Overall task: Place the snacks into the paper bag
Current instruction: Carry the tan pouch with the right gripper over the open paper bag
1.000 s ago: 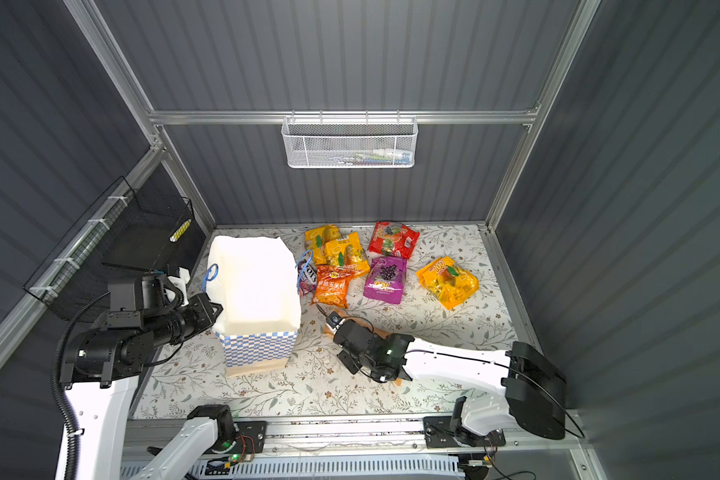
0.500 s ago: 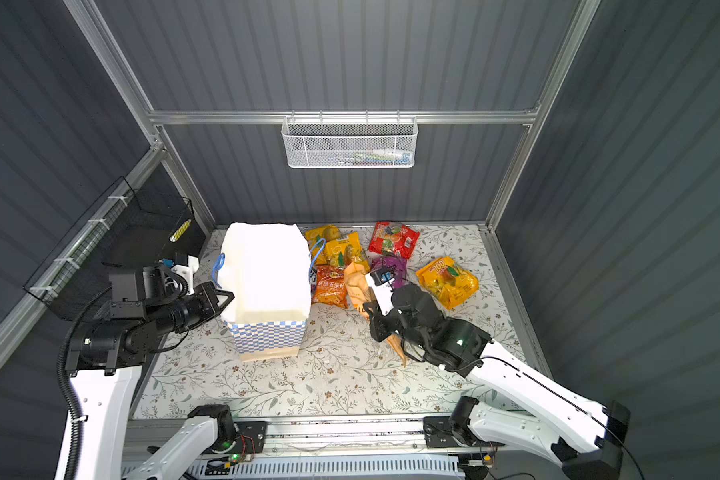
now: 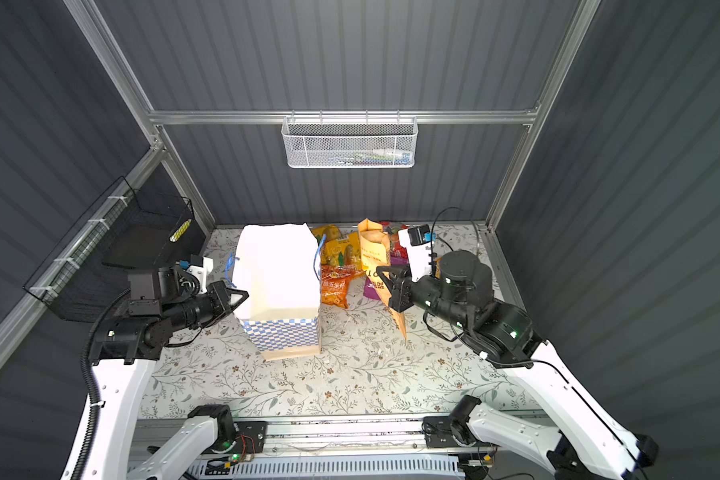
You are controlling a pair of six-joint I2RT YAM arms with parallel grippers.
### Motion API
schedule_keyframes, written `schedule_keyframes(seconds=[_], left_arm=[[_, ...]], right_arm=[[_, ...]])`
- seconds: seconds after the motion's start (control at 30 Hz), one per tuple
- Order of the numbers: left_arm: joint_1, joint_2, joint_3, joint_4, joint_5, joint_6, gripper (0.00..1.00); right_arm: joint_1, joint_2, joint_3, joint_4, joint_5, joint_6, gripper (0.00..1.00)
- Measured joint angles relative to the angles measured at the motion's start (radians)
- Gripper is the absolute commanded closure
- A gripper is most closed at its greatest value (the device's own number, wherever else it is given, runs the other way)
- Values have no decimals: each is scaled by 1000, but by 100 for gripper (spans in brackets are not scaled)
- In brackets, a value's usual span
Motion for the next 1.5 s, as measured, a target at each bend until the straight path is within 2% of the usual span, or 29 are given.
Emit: schedule_keyframes(seconds=[0.2, 0.43, 0.73, 0.83, 0.97, 1.27, 1.5], left_arm=[[-21, 0, -77, 42, 1, -16, 100], [-34, -17, -94, 74, 0, -28, 100], [-40, -27, -107, 90, -4, -31, 100], [-40, -34, -110, 92, -7, -31, 100], [-40, -49, -111, 90, -24, -31, 100], [-40, -53, -111, 88, -45, -31, 100], [-40, -58, -111, 89, -49, -31, 100]], right_arm=[[0, 75, 143, 58, -145, 81, 100], [13, 286, 315, 187, -333, 207, 100], [98, 554, 571, 295, -445, 354, 100], [102, 618, 643, 326, -449, 397, 100], [102, 655, 635, 335, -432, 436, 100], [101, 667, 397, 335, -343, 511, 100], [101, 676, 304, 275, -193, 561, 100]])
